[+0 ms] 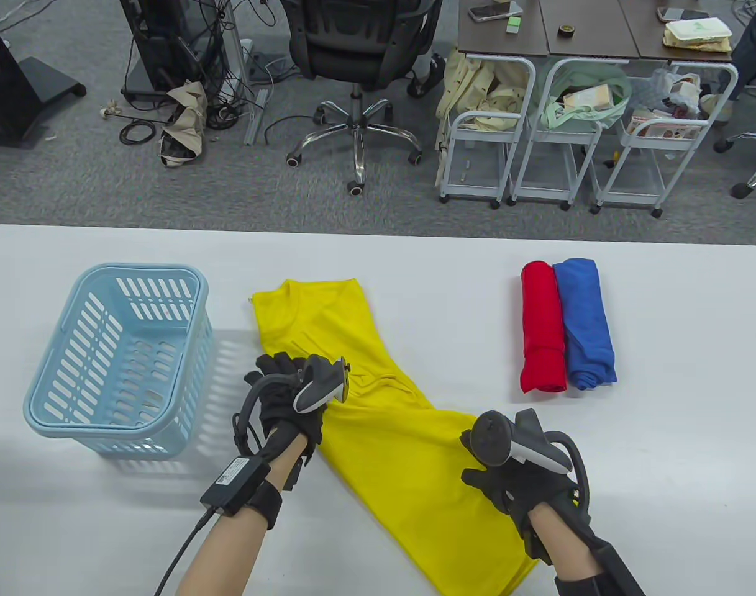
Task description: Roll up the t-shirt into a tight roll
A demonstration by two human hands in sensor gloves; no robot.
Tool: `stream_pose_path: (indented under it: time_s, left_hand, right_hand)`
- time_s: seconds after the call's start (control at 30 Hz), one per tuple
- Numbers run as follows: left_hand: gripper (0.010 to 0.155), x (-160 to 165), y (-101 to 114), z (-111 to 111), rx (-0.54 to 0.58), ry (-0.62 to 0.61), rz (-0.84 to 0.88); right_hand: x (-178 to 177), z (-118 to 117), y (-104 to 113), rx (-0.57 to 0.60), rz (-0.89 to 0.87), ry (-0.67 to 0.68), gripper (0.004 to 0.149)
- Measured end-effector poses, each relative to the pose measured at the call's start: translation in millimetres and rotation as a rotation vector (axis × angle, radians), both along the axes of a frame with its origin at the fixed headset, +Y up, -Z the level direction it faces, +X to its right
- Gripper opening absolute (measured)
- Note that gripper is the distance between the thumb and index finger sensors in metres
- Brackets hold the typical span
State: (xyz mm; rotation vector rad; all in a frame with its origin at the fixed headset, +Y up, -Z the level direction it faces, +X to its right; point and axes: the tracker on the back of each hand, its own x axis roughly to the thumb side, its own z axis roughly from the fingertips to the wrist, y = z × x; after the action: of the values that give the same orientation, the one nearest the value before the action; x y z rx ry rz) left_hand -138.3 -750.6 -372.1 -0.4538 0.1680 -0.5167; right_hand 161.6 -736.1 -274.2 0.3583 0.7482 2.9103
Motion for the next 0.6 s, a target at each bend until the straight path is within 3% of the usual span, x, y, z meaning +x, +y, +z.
stream_pose_path:
  time_s: [0.1, 0.13, 0.2, 0.27, 0.33, 0.37, 0.43, 0.6]
  left_hand:
    - [0.075, -0.1, 3.3, 18.8, 0.009, -0.046, 0.238]
    - [0.08, 2.6, -1.0, 27.8, -0.033, -0.037, 0.381]
    - [0.089, 8.7, -12.2, 40.4, -0.121, -0.048, 0.494]
    - [0.095, 13.7, -27.5, 46.6, -0.197, -0.092, 0.425]
    - [0.094, 12.2, -35.5, 48.9, -0.199, -0.19, 0.329]
    - [0.094, 9.3, -36.1, 49.0, -0.176, -0.189, 0.416]
    - [0.094, 5.4, -37.6, 50.7, -0.241, -0.143, 0.509]
    - [0.093, 10.2, -37.6, 79.5, -0.276, -0.257, 0.473]
  right_hand:
    - [-1.6, -0.5, 2.1, 0.039, -0.041, 0.011, 0.064]
    - [-3.3, -2.4, -1.1, 0.032, -0.032, 0.012, 0.066]
    - [-8.7, -5.0, -10.8, -0.001, -0.019, 0.042, 0.069]
    - [-14.8, -4.2, -22.3, -0.057, -0.028, 0.074, 0.069]
    - [-19.2, -1.8, -21.5, -0.033, 0.023, 0.08, 0.07]
    - [-20.8, -2.6, -17.5, -0.015, 0.036, 0.089, 0.068]
    - [-22.2, -6.5, -11.1, -0.015, 0.002, 0.072, 0.067]
    - [-37.5, -15.8, 6.6, 0.016, -0.046, 0.08, 0.063]
